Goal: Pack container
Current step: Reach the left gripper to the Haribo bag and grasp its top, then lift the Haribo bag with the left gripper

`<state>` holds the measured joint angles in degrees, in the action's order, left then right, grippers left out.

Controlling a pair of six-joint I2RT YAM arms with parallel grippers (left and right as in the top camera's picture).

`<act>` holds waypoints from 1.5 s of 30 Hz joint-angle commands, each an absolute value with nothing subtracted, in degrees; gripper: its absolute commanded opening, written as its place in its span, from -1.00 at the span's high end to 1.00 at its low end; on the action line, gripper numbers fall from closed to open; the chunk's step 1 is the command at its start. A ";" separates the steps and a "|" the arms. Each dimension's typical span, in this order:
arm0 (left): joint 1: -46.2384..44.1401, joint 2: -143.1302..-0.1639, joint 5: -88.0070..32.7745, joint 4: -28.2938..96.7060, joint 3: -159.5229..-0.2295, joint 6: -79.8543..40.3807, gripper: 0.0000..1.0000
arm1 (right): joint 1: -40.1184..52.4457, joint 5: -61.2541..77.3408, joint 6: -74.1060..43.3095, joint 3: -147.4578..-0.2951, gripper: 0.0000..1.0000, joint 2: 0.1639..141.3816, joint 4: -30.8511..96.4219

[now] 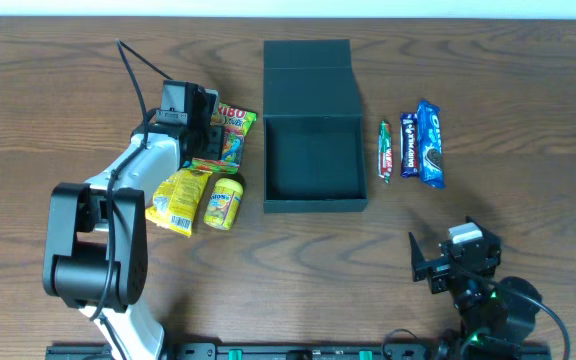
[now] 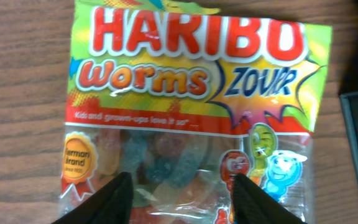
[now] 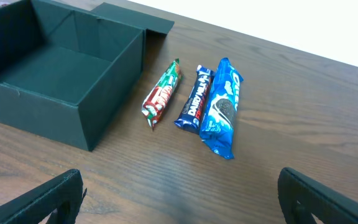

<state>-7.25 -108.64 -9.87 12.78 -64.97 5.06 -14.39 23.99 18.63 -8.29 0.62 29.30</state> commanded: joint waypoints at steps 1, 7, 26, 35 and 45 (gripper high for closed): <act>-7.16 -110.28 -6.83 12.80 -66.48 5.61 0.07 | -14.17 24.43 18.48 -8.14 -0.99 0.30 29.36; -7.18 -113.25 -6.83 12.75 -66.48 5.61 -0.04 | -14.17 24.43 18.48 -8.14 -0.98 0.30 29.36; -7.22 -109.34 -3.79 13.26 -67.02 5.63 -0.41 | -14.17 24.43 18.48 -8.14 -0.99 0.30 29.36; -8.03 -104.92 -0.38 13.04 -67.66 11.35 -0.91 | -14.17 24.43 18.46 -8.14 -0.99 0.30 29.36; -8.29 -112.27 -1.08 12.64 -67.66 15.75 -0.91 | -14.17 24.43 18.48 -8.14 -0.99 0.30 29.36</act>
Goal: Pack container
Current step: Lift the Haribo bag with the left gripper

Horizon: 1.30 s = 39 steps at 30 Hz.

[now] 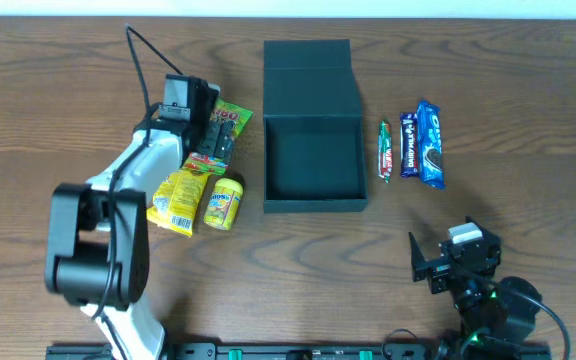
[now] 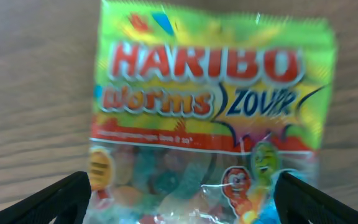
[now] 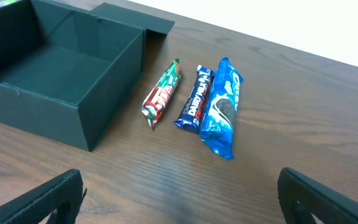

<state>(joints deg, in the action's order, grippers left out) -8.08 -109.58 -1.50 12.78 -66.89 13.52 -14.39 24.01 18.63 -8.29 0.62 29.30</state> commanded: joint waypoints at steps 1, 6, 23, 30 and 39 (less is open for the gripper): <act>-8.29 -112.95 -1.10 12.56 -67.66 15.90 -0.91 | -14.17 24.43 18.48 -8.14 -0.98 0.30 29.36; -8.29 -115.85 -1.10 12.14 -67.66 16.32 -0.82 | -14.17 24.43 18.46 -8.14 -0.99 0.30 29.36; -8.29 -113.43 -1.30 11.97 -68.42 11.07 0.34 | -14.17 24.43 18.46 -8.14 -0.98 0.30 29.36; -8.29 -106.52 -0.99 11.97 -70.08 9.43 0.53 | -14.17 24.43 18.48 -8.14 -0.98 0.30 29.36; -11.92 -94.70 -3.42 12.45 -70.72 0.62 0.70 | -14.17 24.43 18.48 -8.14 -0.99 0.30 29.36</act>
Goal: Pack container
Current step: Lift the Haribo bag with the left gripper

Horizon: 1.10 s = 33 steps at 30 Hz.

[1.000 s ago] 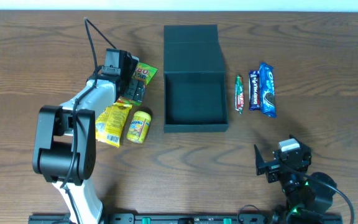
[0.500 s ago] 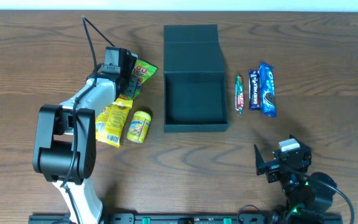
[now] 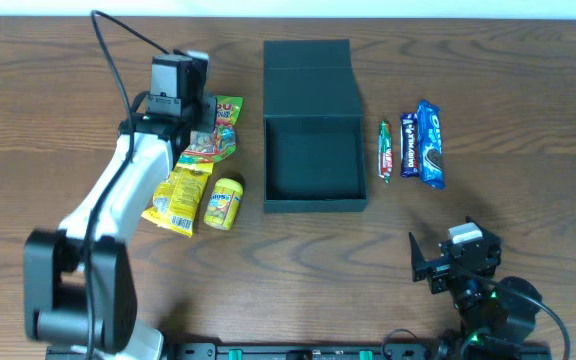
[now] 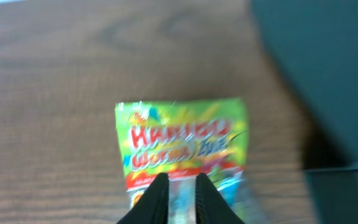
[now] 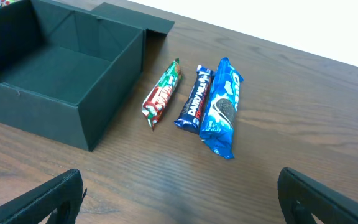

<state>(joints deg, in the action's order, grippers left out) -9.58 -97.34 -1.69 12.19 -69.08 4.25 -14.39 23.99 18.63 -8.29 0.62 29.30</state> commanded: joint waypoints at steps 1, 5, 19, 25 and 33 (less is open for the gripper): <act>-13.17 -93.82 -2.24 12.80 -70.72 0.67 0.70 | -14.17 24.43 18.48 -8.14 -0.98 0.30 29.36; -16.25 -93.45 7.25 15.70 -70.57 0.67 0.36 | -14.17 24.43 18.48 -8.14 -0.99 0.30 29.36; -9.10 -108.12 -1.32 18.17 -69.80 -2.37 -0.83 | -14.17 24.43 18.48 -8.14 -0.99 0.30 29.36; -8.95 -114.32 -1.32 17.54 -69.80 -2.39 -0.73 | -14.17 24.43 18.48 -8.14 -0.98 0.30 29.36; -8.91 -119.15 -1.54 17.50 -69.80 -3.88 0.02 | -14.17 24.43 18.48 -8.14 -0.99 0.30 29.36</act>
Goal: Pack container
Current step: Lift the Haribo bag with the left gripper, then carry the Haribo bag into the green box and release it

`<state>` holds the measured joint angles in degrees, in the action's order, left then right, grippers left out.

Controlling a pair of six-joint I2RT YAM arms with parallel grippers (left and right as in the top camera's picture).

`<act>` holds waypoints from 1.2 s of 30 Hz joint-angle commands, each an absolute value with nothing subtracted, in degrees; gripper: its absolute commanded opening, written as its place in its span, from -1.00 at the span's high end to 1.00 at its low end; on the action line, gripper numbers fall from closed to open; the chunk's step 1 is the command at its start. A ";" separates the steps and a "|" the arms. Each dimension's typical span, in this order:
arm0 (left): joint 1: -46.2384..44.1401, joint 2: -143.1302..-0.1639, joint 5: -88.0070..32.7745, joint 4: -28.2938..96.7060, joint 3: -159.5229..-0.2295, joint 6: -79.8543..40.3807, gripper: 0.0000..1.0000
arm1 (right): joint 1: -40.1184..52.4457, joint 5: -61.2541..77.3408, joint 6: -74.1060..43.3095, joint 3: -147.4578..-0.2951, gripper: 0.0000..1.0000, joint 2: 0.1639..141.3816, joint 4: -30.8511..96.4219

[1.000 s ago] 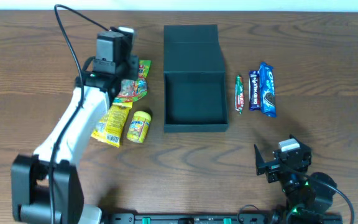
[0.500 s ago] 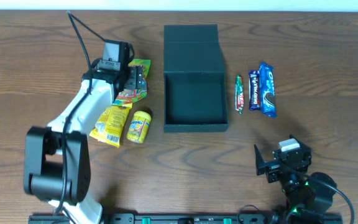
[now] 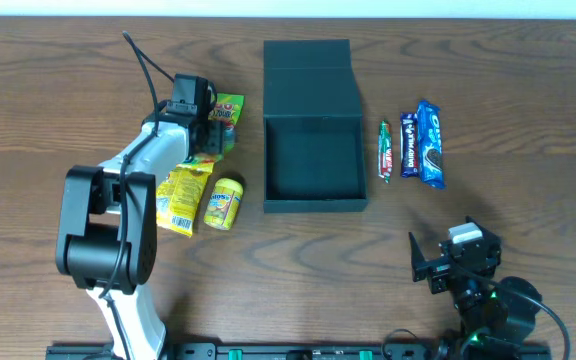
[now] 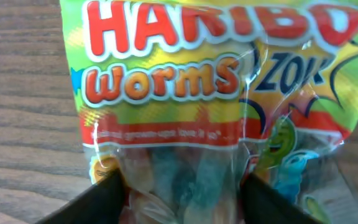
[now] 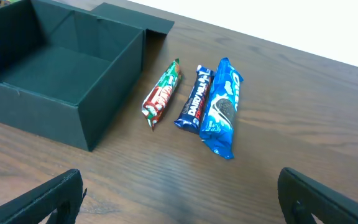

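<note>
A Haribo Worms bag lies on the wooden table left of the dark green box, and is seen from overhead as the Haribo bag. My left gripper is down on the bag's lower, clear part. Its fingers stand apart over the gummies, and the left gripper shows from overhead too. The box interior holds nothing. My right gripper rests wide open near the front right, with bare table between its fingers.
Right of the box lie a green-red bar, a dark blue bar and a blue Oreo pack. A yellow bag and a small yellow pack sit front of the Haribo bag. The box lid lies open behind.
My left gripper was raised high above the Haribo bag with its fingers nearly together. Now it is low on the bag with its fingers apart. The right arm has not moved.
My left gripper was first low on the Haribo bag with fingers partly apart. Then it stood wide open a little above it, then high up with fingers nearly together. Now it is low with fingers apart, and the bag lies left of the box throughout.
</note>
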<state>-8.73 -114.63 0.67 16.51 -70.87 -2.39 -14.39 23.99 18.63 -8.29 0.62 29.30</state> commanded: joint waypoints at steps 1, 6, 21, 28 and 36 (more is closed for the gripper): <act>-8.91 -119.20 -1.54 17.50 -69.80 -3.90 0.10 | -14.17 24.43 18.48 -8.14 -0.98 0.30 29.36; -8.91 -119.17 -1.54 17.54 -69.93 -3.88 0.66 | -14.17 24.43 18.48 -8.14 -0.98 0.30 29.34; -9.63 -108.71 -1.61 21.56 -76.60 -3.90 0.89 | -14.17 24.43 18.48 -8.14 -0.99 0.30 29.36; -17.91 -95.55 -2.94 22.46 -78.61 -5.72 0.88 | -14.17 24.43 18.48 -8.14 -0.98 0.30 29.36; -30.87 -92.64 2.15 27.40 -78.48 -28.64 0.89 | -14.17 24.43 18.48 -8.14 -0.98 0.30 29.36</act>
